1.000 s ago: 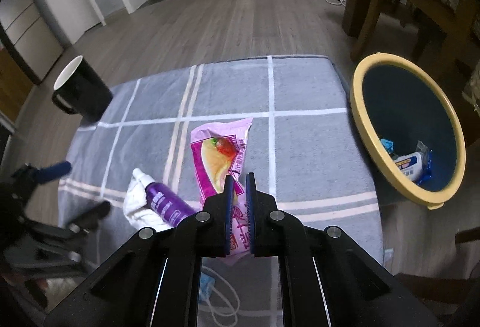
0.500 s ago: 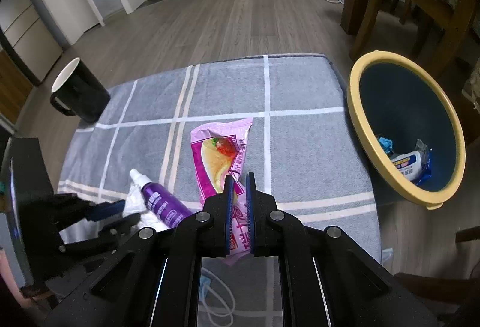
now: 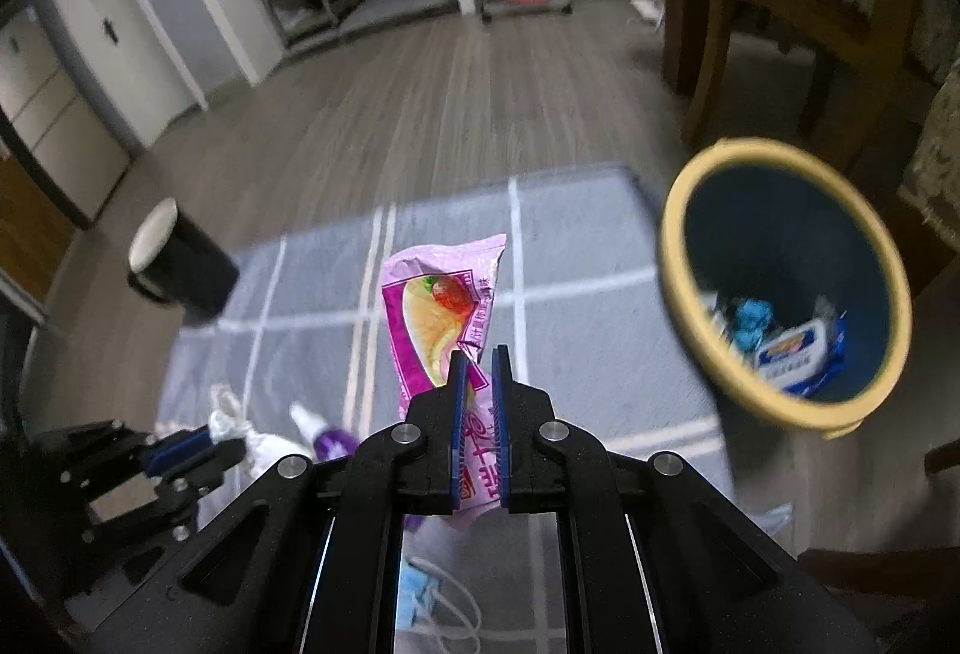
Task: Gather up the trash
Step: 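Grasp the pink snack packet with the right tool while the left tool grasps the white tissue, then carry the packet and tissue over the bin and open the left tool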
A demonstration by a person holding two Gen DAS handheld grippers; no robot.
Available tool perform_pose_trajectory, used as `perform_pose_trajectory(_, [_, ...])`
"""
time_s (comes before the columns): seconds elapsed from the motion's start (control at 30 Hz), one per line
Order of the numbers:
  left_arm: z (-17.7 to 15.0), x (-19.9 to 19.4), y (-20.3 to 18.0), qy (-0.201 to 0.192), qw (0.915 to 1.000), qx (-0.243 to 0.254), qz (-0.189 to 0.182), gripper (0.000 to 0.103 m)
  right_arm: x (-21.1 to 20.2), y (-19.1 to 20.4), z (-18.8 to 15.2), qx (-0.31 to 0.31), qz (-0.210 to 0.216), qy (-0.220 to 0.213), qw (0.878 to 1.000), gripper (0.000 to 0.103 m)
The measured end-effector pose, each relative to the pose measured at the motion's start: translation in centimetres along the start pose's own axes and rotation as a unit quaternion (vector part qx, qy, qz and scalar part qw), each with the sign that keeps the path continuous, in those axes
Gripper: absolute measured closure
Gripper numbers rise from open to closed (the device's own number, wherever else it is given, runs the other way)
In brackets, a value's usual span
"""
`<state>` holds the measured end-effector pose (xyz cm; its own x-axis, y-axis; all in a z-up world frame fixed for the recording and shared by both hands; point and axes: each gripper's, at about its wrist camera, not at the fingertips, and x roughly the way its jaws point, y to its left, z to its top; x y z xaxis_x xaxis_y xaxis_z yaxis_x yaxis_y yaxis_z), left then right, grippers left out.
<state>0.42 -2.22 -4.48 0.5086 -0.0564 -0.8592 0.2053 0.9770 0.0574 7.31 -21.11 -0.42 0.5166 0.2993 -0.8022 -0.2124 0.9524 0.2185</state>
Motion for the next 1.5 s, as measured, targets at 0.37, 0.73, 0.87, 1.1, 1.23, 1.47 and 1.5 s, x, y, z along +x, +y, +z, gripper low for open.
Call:
perform_pose_trajectory(0.37, [5.1, -3.8, -3.3, -0.065, 0.9976, 0.020, -0.013, 0.094, -7.7, -5.7, 6.1, 0.004, -0.053, -0.107, 0.993, 0.094])
perform_pose_trajectory(0.73, [10.9, -2.0, -11.2, -0.075, 0.9928, 0.066, -0.065, 0.094, -7.6, -12.2, 9.1, -0.007, -0.075, -0.113, 0.991, 0.094])
perform_pose_trajectory(0.87, [11.8, -0.1, -13.6, -0.063, 0.9917, 0.078, -0.081, 0.094, -6.2, -13.5, 9.5, -0.010, -0.078, -0.098, 0.992, 0.094])
perform_pose_trajectory(1.1, [12.0, 3.9, -16.6, -0.036, 0.9917, 0.081, -0.093, 0.094, -3.2, -17.2, 9.9, 0.007, -0.081, -0.060, 0.995, 0.094])
perform_pose_trajectory(1.23, [12.1, 5.9, -17.3, -0.021, 0.9926, 0.073, -0.094, 0.094, -0.9, -19.1, 9.8, 0.032, -0.078, -0.030, 0.996, 0.094])
perform_pose_trajectory(1.47, [14.2, 9.5, -18.7, -0.003, 0.9933, 0.081, -0.082, 0.094, 1.5, -20.9, 9.2, 0.080, -0.084, 0.008, 0.993, 0.094])
perform_pose_trajectory(1.5, [14.6, 9.9, -19.0, -0.001, 0.9932, 0.084, -0.080, 0.094, 1.7, -21.2, 9.1, 0.086, -0.088, 0.011, 0.992, 0.094])
